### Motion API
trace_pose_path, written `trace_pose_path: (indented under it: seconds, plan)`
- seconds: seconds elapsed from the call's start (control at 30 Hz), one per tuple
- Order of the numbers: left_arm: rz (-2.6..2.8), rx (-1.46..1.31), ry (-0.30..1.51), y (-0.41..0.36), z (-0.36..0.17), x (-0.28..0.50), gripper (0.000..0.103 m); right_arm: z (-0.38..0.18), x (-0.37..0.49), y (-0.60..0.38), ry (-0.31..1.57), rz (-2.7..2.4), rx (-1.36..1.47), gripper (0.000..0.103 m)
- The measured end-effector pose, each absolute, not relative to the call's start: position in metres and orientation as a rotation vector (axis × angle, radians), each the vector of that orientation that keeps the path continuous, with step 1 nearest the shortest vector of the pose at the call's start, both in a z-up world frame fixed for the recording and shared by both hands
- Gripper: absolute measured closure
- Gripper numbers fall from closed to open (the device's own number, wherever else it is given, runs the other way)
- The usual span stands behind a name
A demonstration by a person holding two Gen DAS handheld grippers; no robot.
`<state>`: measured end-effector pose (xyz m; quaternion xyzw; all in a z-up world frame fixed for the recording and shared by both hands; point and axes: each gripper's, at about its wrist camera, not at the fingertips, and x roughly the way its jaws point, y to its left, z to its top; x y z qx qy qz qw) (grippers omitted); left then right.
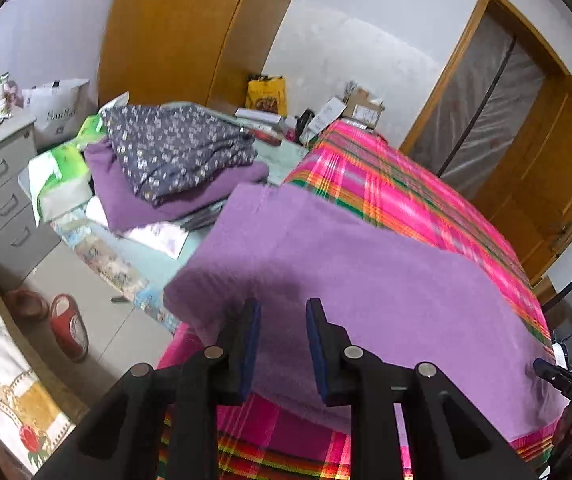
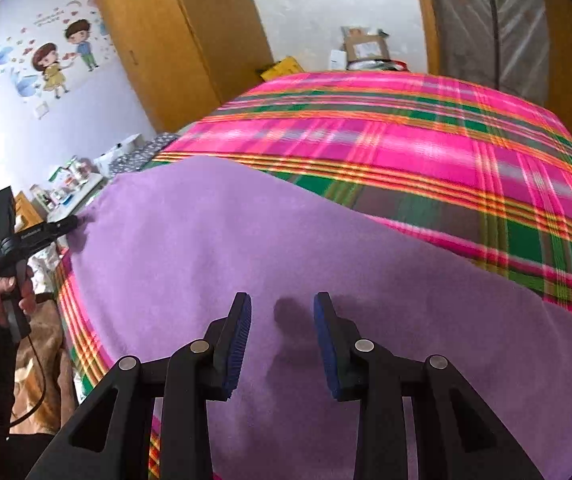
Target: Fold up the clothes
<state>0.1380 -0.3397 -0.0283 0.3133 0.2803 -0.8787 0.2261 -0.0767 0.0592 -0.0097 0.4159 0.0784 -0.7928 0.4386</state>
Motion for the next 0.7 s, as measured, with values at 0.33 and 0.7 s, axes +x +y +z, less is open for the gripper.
trace_pose_path:
  seconds: [0.33,0.7]
  plan:
    - [-2.579,0.861,0.728,-0.281,-0.004,0.107,0.079,-0.008,-0.080,0.075,0.199,-2.095,1.075,0.067]
    - [-2.718,1.009,0.680,-0.208,-0.009,0.065,0.079,-0.008,-0.071,0.085,0.254,-2.137,1.054,0.067]
